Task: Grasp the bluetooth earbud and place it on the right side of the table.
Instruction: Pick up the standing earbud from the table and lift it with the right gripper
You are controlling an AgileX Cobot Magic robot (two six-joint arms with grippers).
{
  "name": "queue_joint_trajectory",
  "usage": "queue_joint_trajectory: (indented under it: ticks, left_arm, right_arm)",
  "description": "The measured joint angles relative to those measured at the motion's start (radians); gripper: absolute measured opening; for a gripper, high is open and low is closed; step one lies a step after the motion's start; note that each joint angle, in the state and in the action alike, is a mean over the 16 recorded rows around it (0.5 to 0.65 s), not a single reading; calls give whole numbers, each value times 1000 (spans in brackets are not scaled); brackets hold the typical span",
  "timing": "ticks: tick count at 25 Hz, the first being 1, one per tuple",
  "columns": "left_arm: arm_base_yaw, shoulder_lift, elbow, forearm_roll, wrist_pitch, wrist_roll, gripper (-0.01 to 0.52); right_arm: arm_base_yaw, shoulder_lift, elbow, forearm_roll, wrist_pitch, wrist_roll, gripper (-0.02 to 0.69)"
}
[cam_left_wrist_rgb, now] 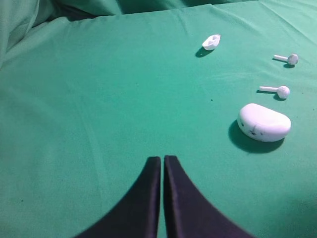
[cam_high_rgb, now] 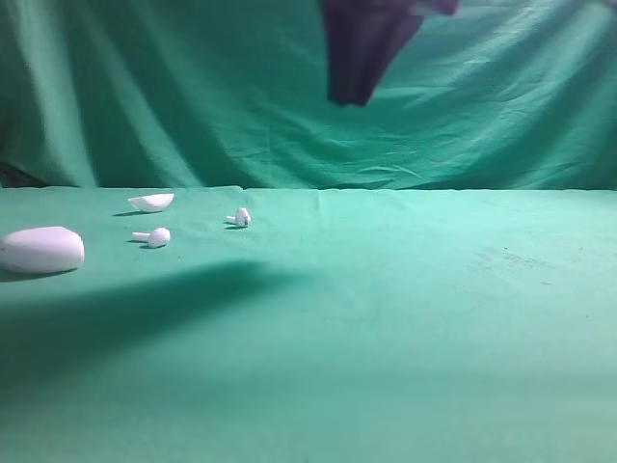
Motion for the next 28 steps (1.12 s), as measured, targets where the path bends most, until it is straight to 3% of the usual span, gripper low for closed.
queue_joint_trajectory:
  ticks: [10, 15, 22, 28]
  left_arm:
    - [0, 0, 0, 0, 0, 0, 0]
    - [0, 0, 0, 0, 0, 0, 0]
    - [0, 0, 0, 0, 0, 0, 0]
    - [0, 0, 0, 0, 0, 0, 0]
  right_arm:
    - [62, 392, -473, 47, 121, 14, 381]
    - [73, 523, -613, 63, 132, 31, 459]
    - [81, 626, -698, 62, 116, 49, 462]
    - [82, 653, -710, 52, 98, 51, 348]
